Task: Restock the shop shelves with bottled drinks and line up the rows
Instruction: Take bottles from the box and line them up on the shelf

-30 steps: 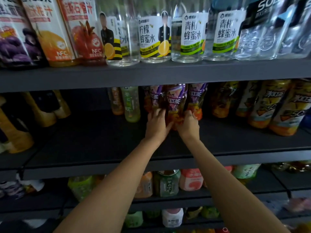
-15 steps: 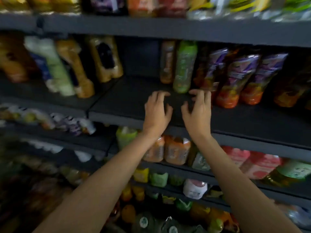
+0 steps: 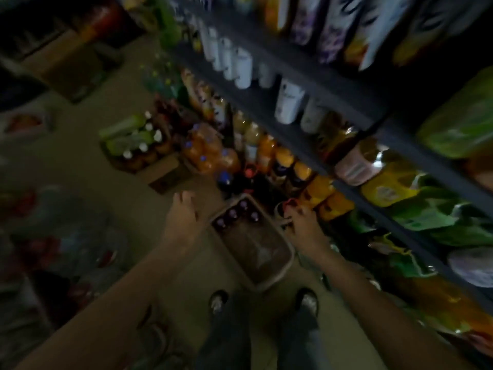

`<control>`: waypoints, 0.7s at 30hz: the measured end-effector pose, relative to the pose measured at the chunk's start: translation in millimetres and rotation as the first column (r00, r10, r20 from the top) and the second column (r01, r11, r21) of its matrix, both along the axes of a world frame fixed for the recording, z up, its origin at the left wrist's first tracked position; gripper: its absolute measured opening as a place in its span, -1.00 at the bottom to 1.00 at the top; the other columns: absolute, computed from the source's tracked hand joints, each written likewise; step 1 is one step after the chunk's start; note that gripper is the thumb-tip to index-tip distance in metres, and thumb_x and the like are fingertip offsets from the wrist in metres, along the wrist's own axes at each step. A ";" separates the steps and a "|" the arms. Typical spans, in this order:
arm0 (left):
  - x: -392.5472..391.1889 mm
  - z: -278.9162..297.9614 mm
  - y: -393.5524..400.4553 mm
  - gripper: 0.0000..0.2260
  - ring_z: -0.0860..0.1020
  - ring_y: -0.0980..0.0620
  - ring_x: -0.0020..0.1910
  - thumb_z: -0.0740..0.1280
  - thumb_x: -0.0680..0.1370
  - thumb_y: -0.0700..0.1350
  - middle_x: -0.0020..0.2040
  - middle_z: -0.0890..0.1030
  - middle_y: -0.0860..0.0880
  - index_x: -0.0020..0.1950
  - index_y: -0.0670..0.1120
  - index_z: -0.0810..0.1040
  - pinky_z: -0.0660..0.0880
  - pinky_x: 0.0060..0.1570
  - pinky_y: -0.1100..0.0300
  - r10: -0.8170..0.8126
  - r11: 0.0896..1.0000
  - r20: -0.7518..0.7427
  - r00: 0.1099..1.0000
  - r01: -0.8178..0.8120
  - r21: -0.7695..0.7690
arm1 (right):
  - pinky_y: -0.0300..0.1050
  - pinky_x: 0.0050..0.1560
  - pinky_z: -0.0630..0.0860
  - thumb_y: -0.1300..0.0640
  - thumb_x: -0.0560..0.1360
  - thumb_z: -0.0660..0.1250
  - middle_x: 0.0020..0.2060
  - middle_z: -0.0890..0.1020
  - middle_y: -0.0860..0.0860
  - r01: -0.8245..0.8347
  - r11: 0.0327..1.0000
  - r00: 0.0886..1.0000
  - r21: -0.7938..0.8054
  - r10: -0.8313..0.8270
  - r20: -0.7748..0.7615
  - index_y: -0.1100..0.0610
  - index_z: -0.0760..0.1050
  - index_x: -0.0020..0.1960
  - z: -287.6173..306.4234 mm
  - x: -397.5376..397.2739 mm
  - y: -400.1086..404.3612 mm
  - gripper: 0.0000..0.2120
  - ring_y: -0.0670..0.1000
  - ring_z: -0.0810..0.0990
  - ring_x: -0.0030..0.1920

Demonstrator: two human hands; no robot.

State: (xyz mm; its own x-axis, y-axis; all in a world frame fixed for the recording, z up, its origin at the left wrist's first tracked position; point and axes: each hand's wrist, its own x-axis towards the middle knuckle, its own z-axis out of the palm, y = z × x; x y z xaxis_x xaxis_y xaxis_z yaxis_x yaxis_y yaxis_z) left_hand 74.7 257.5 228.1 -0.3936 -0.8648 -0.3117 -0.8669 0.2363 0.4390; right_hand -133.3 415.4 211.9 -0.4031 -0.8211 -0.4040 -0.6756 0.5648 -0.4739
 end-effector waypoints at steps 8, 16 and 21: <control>13.2 -192.7 -60.6 -0.44 0.29 -0.21 0.37 0.18 0.56 -0.01 0.43 0.24 -0.27 0.47 -0.26 0.14 0.25 0.31 0.03 -0.089 0.976 0.220 0.971 0.040 0.216 | -0.05 0.20 0.33 0.16 0.50 0.27 0.26 0.37 0.16 0.038 0.982 0.999 0.185 -0.045 0.032 0.17 0.38 0.27 -207.8 26.7 -62.3 -0.66 0.19 0.37 0.26; 0.7 -388.4 -72.5 -0.45 0.35 -0.17 0.32 0.09 0.51 0.03 0.36 0.36 -0.23 0.44 -0.21 0.23 0.21 0.26 0.13 -0.082 0.981 0.085 0.993 0.066 0.184 | -0.01 0.33 0.21 0.11 0.52 0.26 0.43 0.20 0.21 -0.117 0.975 0.986 0.191 0.137 -0.098 0.11 0.27 0.43 -425.8 15.6 -142.8 -0.51 0.24 0.27 0.36; 13.8 -442.2 -46.9 -0.50 0.44 -0.22 0.22 0.22 0.45 -0.06 0.26 0.45 -0.27 0.34 -0.27 0.35 0.30 0.18 0.14 -0.060 0.962 -0.016 0.998 0.063 0.268 | 0.07 0.17 0.41 0.22 0.50 0.25 0.31 0.26 0.25 -0.081 0.962 0.983 0.261 0.119 -0.136 0.21 0.37 0.27 -483.5 22.2 -148.9 -0.66 0.31 0.43 0.20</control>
State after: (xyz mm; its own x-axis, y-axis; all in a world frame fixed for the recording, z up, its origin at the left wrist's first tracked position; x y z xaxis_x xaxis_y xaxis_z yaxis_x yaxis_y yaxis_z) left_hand 88.4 210.6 -214.1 -0.4469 -0.7242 -0.5252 -0.8505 0.1619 0.5004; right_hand -111.2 266.5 -271.7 -0.3958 -0.7388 -0.5455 -0.7867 0.5792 -0.2137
